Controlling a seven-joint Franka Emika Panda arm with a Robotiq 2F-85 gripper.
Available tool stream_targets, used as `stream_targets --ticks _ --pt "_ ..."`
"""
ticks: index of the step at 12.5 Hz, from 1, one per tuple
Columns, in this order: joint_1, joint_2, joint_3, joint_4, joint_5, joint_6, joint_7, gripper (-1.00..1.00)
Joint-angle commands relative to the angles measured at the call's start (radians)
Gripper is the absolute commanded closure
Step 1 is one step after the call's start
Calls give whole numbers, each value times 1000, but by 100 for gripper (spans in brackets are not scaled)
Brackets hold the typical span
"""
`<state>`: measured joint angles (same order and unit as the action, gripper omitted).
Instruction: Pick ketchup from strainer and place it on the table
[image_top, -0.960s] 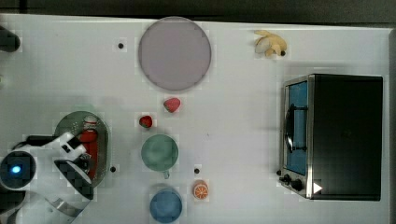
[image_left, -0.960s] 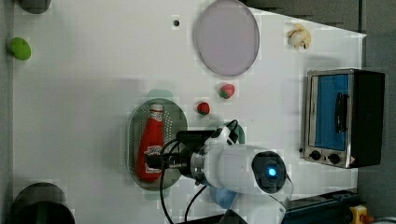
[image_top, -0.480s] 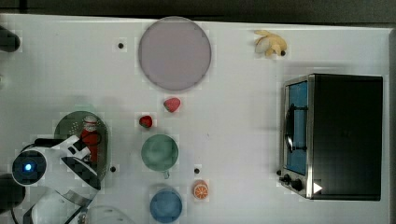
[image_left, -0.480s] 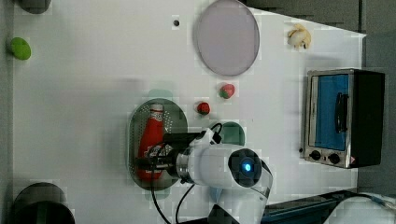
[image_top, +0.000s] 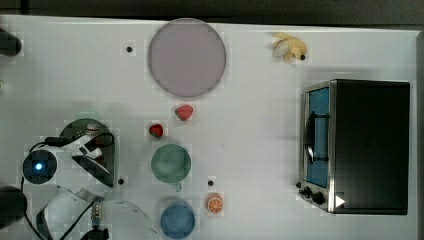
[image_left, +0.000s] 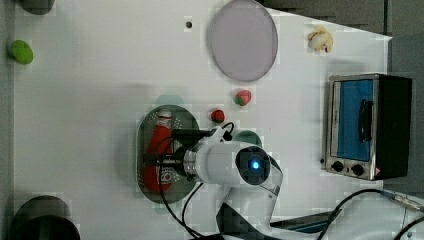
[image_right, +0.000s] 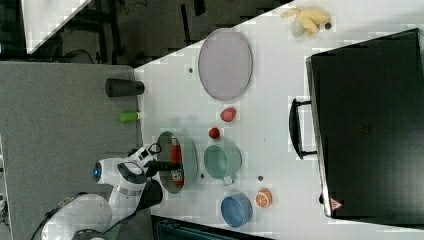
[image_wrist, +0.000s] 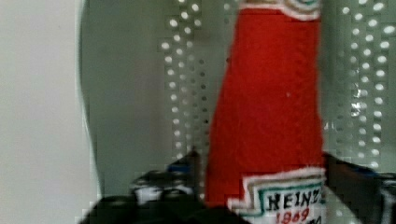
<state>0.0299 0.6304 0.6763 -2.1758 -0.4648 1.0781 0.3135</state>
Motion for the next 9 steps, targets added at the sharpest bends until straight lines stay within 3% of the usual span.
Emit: stream_targets --ticks 1,5,9 --pt "35 -9 -3 13 -2 7 53 -21" --pt "-12 -118 68 -6 41 -2 53 -21" --pt "-115 -293 190 9 253 -74 48 -21"
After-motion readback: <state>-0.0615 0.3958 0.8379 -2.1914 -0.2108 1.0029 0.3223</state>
